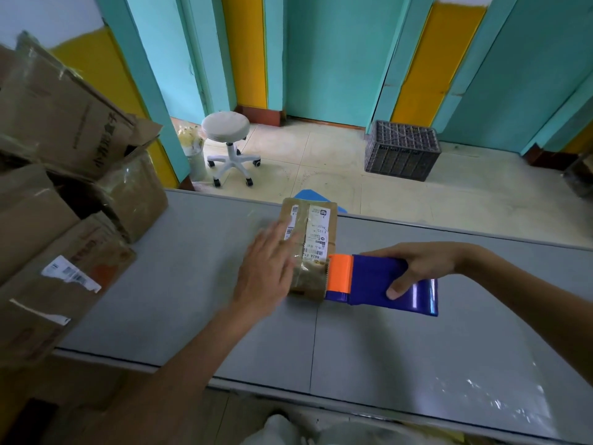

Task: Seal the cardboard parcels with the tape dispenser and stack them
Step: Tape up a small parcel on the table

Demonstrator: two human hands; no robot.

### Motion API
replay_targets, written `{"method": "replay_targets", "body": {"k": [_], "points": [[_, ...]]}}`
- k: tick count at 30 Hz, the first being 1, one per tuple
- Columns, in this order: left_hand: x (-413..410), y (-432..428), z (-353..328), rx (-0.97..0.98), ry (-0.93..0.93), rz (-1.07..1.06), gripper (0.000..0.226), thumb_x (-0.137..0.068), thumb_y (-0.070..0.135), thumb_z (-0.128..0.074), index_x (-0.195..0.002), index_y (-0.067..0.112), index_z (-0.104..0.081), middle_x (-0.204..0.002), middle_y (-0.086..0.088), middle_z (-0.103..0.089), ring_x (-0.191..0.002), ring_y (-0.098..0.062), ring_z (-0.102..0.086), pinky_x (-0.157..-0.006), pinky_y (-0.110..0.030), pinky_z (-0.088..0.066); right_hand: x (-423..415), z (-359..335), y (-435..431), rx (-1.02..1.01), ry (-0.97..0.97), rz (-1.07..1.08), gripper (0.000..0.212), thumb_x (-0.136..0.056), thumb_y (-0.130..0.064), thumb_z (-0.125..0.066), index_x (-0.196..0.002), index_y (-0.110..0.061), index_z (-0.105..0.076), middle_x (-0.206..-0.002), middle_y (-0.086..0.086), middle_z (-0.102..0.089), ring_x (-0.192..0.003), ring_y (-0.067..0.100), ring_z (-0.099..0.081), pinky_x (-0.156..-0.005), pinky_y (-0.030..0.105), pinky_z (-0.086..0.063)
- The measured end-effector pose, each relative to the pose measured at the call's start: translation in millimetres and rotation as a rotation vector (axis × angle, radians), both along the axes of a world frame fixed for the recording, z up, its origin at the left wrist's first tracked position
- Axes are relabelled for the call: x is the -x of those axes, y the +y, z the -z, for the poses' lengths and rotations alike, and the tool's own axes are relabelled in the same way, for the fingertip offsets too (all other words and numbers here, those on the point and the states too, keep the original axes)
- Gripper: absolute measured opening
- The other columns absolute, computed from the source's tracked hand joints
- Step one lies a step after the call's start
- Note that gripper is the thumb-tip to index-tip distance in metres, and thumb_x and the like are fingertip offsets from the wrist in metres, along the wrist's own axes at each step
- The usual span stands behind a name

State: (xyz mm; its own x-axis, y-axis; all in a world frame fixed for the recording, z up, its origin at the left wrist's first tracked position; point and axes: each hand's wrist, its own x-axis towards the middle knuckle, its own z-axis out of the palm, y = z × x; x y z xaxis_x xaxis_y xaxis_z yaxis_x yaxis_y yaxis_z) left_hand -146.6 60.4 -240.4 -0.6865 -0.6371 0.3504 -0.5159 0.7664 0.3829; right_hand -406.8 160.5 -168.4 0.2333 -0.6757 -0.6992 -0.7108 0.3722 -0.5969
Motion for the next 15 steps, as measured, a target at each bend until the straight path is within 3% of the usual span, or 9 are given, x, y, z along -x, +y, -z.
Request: {"method": "replay_targets", "body": {"k": [2,3,6,9,12,15], "points": [[18,1,12,-0.002,-0.179,0.114,0.052,-0.096,0.039,-0.014,-0.144,0.023,-0.028,-0.154,-0.001,-0.017,-0.143,-0.019,-0.010,-0.115,-0.044,-0.012,3,2,1,-0.005,-0.007,-0.011,0.062,-0.068,-0.036,-0.069,-0.123,-0.045,-0.042,-0.113,-0.019,-0.061,-0.103,0.007,-0.061,-0.079,0.022,-0.052],[22,-1,22,0.032,-0.243,0.118,0.052,-0.097,0.043,-0.007,-0.144,0.026,-0.022,-0.153,0.001,-0.015,-0.143,-0.017,-0.007,-0.116,-0.046,-0.012,3,3,2,-0.004,-0.011,-0.014,0.060,-0.069,-0.036,-0.069,-0.122,-0.045,-0.042,-0.113,-0.019,-0.061,-0.104,0.008,-0.061,-0.080,0.022,-0.052],[24,-9,37,0.091,-0.366,0.114,0.053,-0.099,0.044,0.000,-0.143,0.026,-0.024,-0.150,0.000,-0.025,-0.140,-0.020,-0.019,-0.111,-0.048,-0.015,7,2,6,0.023,-0.032,-0.008,0.060,-0.070,-0.035,-0.068,-0.123,-0.044,-0.042,-0.110,-0.020,-0.062,-0.102,0.006,-0.061,-0.080,0.022,-0.052],[23,-11,39,0.114,-0.365,0.122,0.054,-0.099,0.045,-0.001,-0.144,0.027,-0.023,-0.151,0.003,-0.019,-0.142,-0.017,-0.012,-0.112,-0.044,-0.009,17,-4,12,0.029,-0.051,-0.035,0.063,-0.071,-0.035,-0.069,-0.128,-0.041,-0.042,-0.110,-0.018,-0.064,-0.103,0.008,-0.062,-0.084,0.027,-0.053],[25,-10,37,0.118,-0.364,0.098,0.053,-0.101,0.042,-0.007,-0.142,0.025,-0.037,-0.148,0.000,-0.036,-0.138,-0.017,-0.026,-0.110,-0.046,-0.018,28,-7,20,0.036,-0.060,-0.020,0.063,-0.072,-0.033,-0.069,-0.129,-0.041,-0.043,-0.110,-0.016,-0.064,-0.102,0.012,-0.063,-0.085,0.029,-0.054],[25,-10,38,0.124,-0.355,0.105,0.053,-0.101,0.043,-0.008,-0.142,0.025,-0.036,-0.148,-0.001,-0.037,-0.138,-0.018,-0.026,-0.111,-0.045,-0.018,33,-3,25,0.033,-0.052,0.002,0.063,-0.072,-0.032,-0.070,-0.129,-0.040,-0.044,-0.110,-0.015,-0.065,-0.101,0.014,-0.063,-0.083,0.028,-0.054]]}}
